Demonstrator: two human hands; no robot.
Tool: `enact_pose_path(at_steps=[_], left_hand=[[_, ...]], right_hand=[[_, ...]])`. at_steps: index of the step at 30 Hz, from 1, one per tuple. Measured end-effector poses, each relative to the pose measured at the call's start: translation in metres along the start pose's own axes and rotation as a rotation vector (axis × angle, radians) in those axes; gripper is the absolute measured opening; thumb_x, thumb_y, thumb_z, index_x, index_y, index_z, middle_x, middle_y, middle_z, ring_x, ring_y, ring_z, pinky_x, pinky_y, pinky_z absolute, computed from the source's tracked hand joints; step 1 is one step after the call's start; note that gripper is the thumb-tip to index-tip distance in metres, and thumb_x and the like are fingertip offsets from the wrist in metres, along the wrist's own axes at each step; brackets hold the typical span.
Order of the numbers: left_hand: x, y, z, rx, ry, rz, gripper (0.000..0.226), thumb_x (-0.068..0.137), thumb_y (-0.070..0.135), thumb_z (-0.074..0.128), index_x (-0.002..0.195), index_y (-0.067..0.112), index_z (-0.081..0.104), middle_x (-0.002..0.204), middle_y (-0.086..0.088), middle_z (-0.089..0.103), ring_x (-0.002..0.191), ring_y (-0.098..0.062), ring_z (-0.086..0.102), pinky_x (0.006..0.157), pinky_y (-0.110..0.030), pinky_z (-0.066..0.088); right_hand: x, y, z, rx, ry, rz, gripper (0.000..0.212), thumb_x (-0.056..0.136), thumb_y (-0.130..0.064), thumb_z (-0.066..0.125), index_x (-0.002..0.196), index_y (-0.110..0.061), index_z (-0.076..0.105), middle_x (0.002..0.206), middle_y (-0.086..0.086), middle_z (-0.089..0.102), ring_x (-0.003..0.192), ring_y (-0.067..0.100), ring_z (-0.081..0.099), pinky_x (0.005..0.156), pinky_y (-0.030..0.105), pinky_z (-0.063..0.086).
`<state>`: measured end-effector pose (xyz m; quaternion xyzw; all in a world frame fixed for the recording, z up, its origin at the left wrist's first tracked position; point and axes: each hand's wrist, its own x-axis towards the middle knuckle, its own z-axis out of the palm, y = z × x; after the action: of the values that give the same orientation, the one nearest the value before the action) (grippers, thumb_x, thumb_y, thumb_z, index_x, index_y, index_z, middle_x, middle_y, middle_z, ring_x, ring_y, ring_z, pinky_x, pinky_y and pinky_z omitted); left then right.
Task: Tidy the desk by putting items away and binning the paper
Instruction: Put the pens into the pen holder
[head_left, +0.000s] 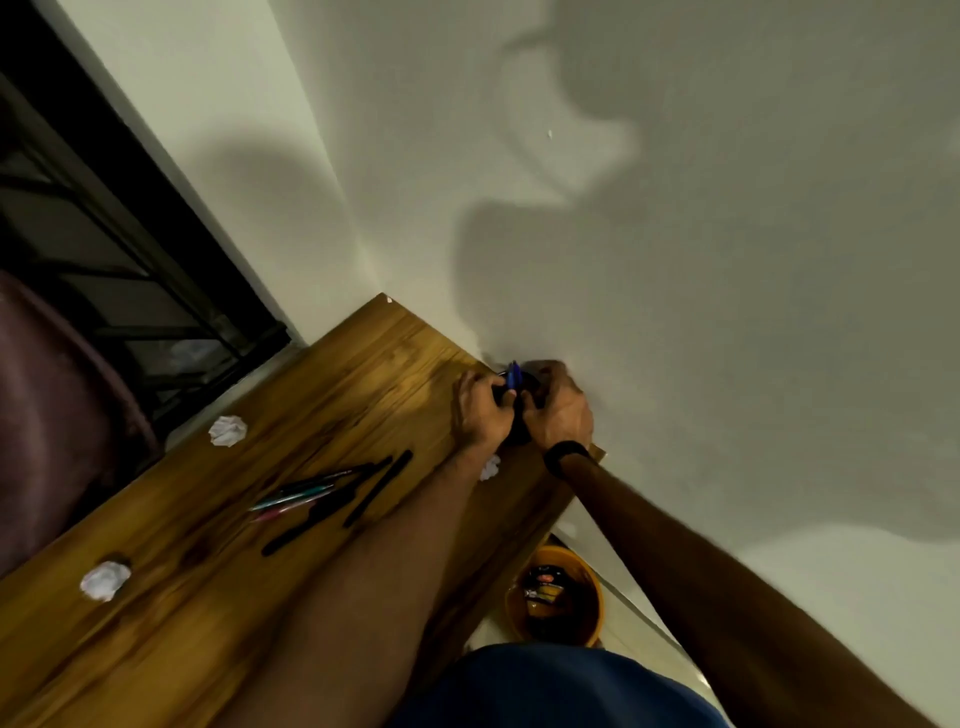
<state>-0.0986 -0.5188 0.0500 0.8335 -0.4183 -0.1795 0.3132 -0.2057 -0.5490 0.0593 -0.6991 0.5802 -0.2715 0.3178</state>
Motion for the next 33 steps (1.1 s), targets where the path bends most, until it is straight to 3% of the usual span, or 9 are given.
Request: enact_pose_path(at_steps=[4,7,9,12,17,20,24,31,33], left_hand=[[-0.01,-0.001,-0.007,-0.062,0.081,0.059,0.015,0.084,0.024,0.062,0.099,0.02,0.063,0.108,-0.002,0.059,0.109,-0.023,0.053,0.085,-0.041,0.05],[-0.023,-0.023,-0.014,-0.075,0.229,0.063,0.014,0.082,0.022,0.06,0.094,0.018,0.064,0.1,-0.002,0.063,0.1,-0.024,0.056,0.082,-0.041,0.05],[-0.034,-0.043,-0.022,-0.037,0.291,0.0,0.016,0.081,0.023,0.058,0.095,0.018,0.064,0.1,-0.003,0.064,0.099,-0.023,0.057,0.084,-0.038,0.048],[-0.055,-0.082,-0.042,0.007,0.302,-0.13,0.021,0.081,0.02,0.059,0.1,0.015,0.064,0.106,-0.006,0.066,0.103,-0.025,0.058,0.087,-0.035,0.044],[-0.092,-0.162,-0.08,0.072,0.338,-0.27,0.022,0.082,0.016,0.061,0.104,0.016,0.065,0.106,-0.003,0.068,0.105,-0.024,0.061,0.09,-0.039,0.05],[-0.111,-0.183,-0.1,0.11,0.386,-0.344,0.023,0.087,0.015,0.06,0.109,0.015,0.066,0.112,-0.007,0.068,0.11,-0.025,0.059,0.095,-0.037,0.046],[-0.124,-0.209,-0.112,0.169,0.349,-0.385,0.033,0.087,0.024,0.06,0.119,0.017,0.064,0.125,-0.005,0.064,0.12,-0.023,0.055,0.101,-0.036,0.042],[-0.137,-0.243,-0.12,0.245,0.329,-0.351,0.037,0.086,0.018,0.058,0.123,0.018,0.062,0.133,-0.005,0.058,0.126,-0.026,0.049,0.103,-0.04,0.041],[-0.142,-0.25,-0.123,0.225,0.371,-0.388,0.037,0.09,0.026,0.058,0.126,0.017,0.059,0.135,-0.009,0.055,0.127,-0.031,0.046,0.104,-0.043,0.037]], right_hand=[[-0.006,-0.002,0.006,-0.062,0.009,-0.071,0.041,0.086,-0.034,0.062,0.121,-0.022,0.044,0.103,0.008,0.068,0.089,0.032,0.065,0.07,0.039,0.052],[-0.015,-0.007,0.017,-0.005,0.021,-0.226,0.03,0.087,-0.032,0.061,0.112,-0.02,0.053,0.1,0.004,0.065,0.088,0.026,0.062,0.066,0.028,0.043],[-0.024,-0.014,0.031,0.032,-0.011,-0.344,0.017,0.088,-0.027,0.061,0.101,-0.017,0.058,0.095,0.004,0.063,0.084,0.026,0.061,0.065,0.029,0.043],[-0.04,-0.027,0.063,-0.026,-0.163,-0.522,0.012,0.091,-0.024,0.058,0.091,-0.012,0.061,0.092,0.008,0.062,0.083,0.029,0.061,0.065,0.035,0.048],[-0.068,-0.04,0.117,-0.072,-0.555,-0.578,0.017,0.085,-0.019,0.064,0.102,-0.016,0.068,0.106,0.005,0.062,0.093,0.027,0.061,0.068,0.029,0.044],[-0.083,-0.04,0.14,-0.145,-0.673,-0.624,0.027,0.085,-0.012,0.063,0.112,-0.014,0.067,0.118,0.01,0.059,0.106,0.03,0.057,0.077,0.032,0.048],[-0.093,-0.037,0.154,-0.283,-0.683,-0.71,0.037,0.086,-0.01,0.06,0.123,-0.014,0.061,0.131,0.01,0.054,0.117,0.032,0.051,0.089,0.04,0.051],[-0.1,-0.035,0.162,-0.344,-0.653,-0.818,0.033,0.083,-0.005,0.062,0.116,-0.009,0.064,0.117,0.017,0.058,0.096,0.039,0.06,0.07,0.044,0.054],[-0.102,-0.038,0.162,-0.38,-0.614,-0.809,0.033,0.083,-0.007,0.064,0.116,-0.01,0.062,0.117,0.015,0.056,0.097,0.037,0.058,0.072,0.044,0.054]])
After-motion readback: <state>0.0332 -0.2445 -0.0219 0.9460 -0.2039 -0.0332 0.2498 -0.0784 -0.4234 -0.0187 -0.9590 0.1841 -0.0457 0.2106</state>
